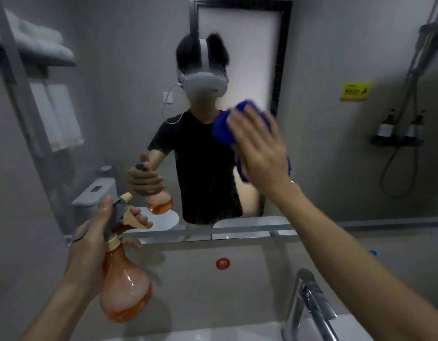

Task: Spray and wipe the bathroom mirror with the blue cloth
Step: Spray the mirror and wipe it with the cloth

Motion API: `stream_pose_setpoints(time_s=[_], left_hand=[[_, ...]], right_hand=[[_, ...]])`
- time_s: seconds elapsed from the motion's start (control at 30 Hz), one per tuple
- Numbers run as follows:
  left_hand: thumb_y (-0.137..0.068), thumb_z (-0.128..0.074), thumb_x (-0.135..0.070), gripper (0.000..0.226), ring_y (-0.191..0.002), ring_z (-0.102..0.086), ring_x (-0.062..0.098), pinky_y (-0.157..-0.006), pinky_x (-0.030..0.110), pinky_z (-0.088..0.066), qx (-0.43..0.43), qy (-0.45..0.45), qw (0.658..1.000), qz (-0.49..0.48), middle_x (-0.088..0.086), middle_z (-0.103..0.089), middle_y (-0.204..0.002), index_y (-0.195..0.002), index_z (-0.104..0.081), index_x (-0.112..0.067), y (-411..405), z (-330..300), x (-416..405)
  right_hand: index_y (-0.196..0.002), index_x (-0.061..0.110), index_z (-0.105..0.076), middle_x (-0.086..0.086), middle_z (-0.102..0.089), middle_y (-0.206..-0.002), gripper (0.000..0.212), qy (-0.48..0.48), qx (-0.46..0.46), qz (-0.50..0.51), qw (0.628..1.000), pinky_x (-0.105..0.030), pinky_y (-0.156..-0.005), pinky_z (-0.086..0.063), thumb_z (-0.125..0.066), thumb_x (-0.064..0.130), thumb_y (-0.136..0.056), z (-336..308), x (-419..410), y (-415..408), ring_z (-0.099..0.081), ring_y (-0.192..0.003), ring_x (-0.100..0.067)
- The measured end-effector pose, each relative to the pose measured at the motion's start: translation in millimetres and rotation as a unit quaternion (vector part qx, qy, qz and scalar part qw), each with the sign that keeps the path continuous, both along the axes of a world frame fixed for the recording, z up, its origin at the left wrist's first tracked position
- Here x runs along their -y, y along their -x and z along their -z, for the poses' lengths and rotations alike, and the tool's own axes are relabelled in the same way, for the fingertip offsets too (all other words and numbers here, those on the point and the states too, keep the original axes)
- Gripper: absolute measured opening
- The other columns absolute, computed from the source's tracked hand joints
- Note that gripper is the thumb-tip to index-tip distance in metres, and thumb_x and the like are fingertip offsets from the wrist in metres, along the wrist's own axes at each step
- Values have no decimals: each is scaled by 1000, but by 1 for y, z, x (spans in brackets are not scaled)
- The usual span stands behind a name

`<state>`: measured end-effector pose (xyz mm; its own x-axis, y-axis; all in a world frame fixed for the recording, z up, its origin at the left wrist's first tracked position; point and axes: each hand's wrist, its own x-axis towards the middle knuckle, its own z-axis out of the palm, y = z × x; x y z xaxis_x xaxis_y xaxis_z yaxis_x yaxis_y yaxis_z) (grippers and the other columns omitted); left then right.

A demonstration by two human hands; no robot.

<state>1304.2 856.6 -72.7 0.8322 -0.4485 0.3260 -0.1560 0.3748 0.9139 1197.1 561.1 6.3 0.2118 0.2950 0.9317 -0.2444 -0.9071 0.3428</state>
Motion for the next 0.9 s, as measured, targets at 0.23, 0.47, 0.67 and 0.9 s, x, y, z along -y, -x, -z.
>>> stream_pose_setpoints(time_s=[0.23, 0.47, 0.67, 0.9], left_hand=[[-94, -44, -53, 53, -81, -69, 29, -50, 30, -55, 4, 8, 1000, 2, 20, -71, -85, -80, -77, -14, 4, -13, 10], [-91, -51, -56, 52, -85, -69, 36, -48, 31, -54, -25, -18, 999, -22, 25, -70, -90, -94, -73, -10, 16, -4, 2], [-70, -63, -72, 70, -87, -70, 39, -50, 35, -52, -61, -65, 993, -79, 25, -71, -89, -95, -74, -8, 35, 20, -36], [-73, -60, -70, 78, -80, -69, 39, -47, 33, -50, -65, -78, 991, -92, 28, -68, -84, -102, -67, 3, 24, 13, -84]], right_hand=[[-142, 4, -53, -11, -49, -150, 47, -58, 23, -13, 998, -57, -115, -31, -60, 7, -95, 35, -45, -36, -39, -144, -30], [-157, 15, -26, 0, -20, -166, 79, 117, -322, 75, 936, -47, -125, -2, -60, 8, -86, 166, -33, 3, -7, -155, -20], [-158, 14, -23, 0, -15, -167, 82, 109, -328, 56, 937, -46, -125, -5, -58, 2, -84, 169, -27, -2, -5, -155, -19], [-157, 14, -25, -1, -15, -166, 98, 70, -320, 72, 942, -47, -124, -5, -68, -6, -71, 172, -36, -4, -4, -155, -20]])
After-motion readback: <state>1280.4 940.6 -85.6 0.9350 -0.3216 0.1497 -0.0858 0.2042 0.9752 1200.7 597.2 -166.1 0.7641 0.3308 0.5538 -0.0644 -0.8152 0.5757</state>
